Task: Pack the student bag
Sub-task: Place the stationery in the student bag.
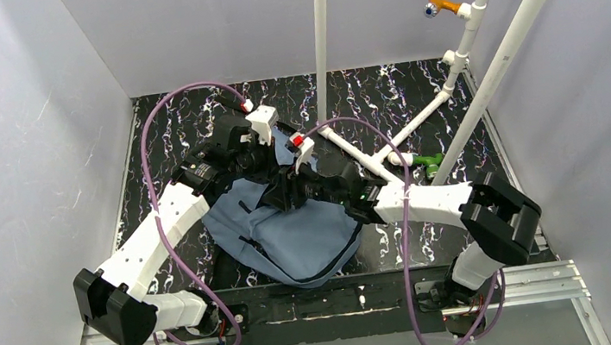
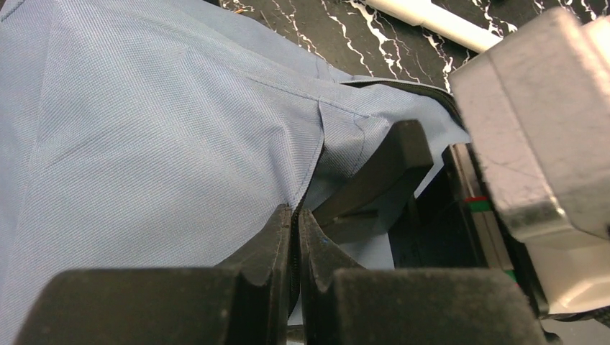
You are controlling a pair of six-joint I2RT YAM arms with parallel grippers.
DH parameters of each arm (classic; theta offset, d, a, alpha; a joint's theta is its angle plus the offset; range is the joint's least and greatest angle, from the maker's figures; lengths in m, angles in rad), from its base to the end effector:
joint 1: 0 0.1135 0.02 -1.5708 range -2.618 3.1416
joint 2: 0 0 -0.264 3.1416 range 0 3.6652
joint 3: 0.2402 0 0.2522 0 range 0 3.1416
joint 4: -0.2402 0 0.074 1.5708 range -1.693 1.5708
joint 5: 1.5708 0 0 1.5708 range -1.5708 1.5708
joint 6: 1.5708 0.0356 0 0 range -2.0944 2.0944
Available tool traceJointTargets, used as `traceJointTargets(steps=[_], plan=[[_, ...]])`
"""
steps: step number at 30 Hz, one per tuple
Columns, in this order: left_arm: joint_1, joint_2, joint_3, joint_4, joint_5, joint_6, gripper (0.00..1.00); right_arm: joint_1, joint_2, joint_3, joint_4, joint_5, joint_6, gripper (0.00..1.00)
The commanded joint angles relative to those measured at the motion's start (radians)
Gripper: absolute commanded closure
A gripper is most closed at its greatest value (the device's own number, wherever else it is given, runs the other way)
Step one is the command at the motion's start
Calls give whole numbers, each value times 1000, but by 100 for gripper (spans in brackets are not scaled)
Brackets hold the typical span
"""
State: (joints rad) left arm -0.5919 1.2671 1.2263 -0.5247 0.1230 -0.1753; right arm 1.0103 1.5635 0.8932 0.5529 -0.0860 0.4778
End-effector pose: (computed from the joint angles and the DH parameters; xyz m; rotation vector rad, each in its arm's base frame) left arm 0.2304 -0.1602 0.3568 0.5246 2.1240 -0.5747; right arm 0.1867 0.3032 0.2595 -0.5498 1.7495 1.1614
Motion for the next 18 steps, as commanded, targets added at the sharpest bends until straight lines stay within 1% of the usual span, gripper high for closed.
traceJointTargets(steps=[1,4,5,6,8,9,10,12,15,18], plan=[[-18,-46,58,34,115,-10,100,5,-111,11,-11,44,-28,39],[-19,-55,34,42,102,-4,100,1,-168,-23,-102,80,-58,36],[-19,-57,29,44,96,-5,100,1,-175,-36,-106,81,-60,39],[-18,-59,25,47,92,-8,100,1,-176,-45,-102,82,-62,46],[-18,-59,24,52,93,-15,100,2,-157,-62,-65,50,-56,64],[-18,-59,26,54,99,-17,100,2,-142,-69,-36,34,-44,70],[-18,-55,31,53,104,-20,100,3,-125,-68,-21,21,-34,73],[-19,-54,39,49,112,-19,100,17,-105,-67,-2,8,-35,76],[-18,-54,41,38,110,-16,100,41,-84,-72,24,8,-52,76],[-18,-59,46,35,111,-20,100,45,-47,-74,22,54,-52,81]])
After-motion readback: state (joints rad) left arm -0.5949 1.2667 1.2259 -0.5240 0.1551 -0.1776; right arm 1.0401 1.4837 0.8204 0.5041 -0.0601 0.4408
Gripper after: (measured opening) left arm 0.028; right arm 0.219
